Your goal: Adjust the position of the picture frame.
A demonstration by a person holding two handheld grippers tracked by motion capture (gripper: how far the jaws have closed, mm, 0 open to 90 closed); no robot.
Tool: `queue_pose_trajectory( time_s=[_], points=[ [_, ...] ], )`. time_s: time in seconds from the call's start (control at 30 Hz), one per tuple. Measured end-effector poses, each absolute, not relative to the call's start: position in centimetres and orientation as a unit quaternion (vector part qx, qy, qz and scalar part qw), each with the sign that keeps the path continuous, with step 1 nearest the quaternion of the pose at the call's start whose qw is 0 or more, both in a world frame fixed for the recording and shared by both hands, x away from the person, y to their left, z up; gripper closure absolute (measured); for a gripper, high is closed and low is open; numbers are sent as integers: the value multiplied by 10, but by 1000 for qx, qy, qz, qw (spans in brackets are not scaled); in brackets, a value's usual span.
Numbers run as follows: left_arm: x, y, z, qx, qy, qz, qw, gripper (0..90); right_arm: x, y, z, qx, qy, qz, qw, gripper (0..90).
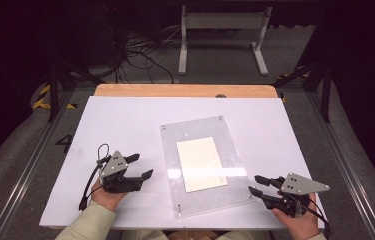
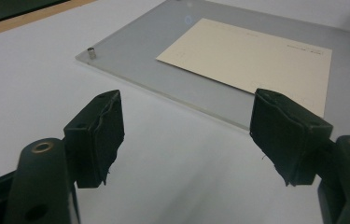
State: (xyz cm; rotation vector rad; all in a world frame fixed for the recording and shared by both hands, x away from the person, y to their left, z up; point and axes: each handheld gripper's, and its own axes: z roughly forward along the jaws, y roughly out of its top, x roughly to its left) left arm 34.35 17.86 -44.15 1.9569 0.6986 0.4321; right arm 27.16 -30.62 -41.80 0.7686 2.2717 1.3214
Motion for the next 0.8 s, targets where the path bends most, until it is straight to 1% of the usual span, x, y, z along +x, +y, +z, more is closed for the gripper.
queue_pose_trajectory(
  time_s=[0.2,0.43,0.6,0.73,0.8],
  points=[
    [344,178,-441,805,287,177,489,265,273,-306,-422,279,820,460,193,619],
    [344,178,-442,804,287,177,489,265,277,-305,-429,285,833,440,179,634],
    [344,178,-442,805,287,175,488,263,280,-304,-433,286,842,426,164,699],
    [344,177,-442,806,286,174,487,262,282,-303,-435,286,848,416,162,718],
    [344,177,-442,806,287,174,487,262,282,-303,-436,286,849,413,162,747]
  ],
)
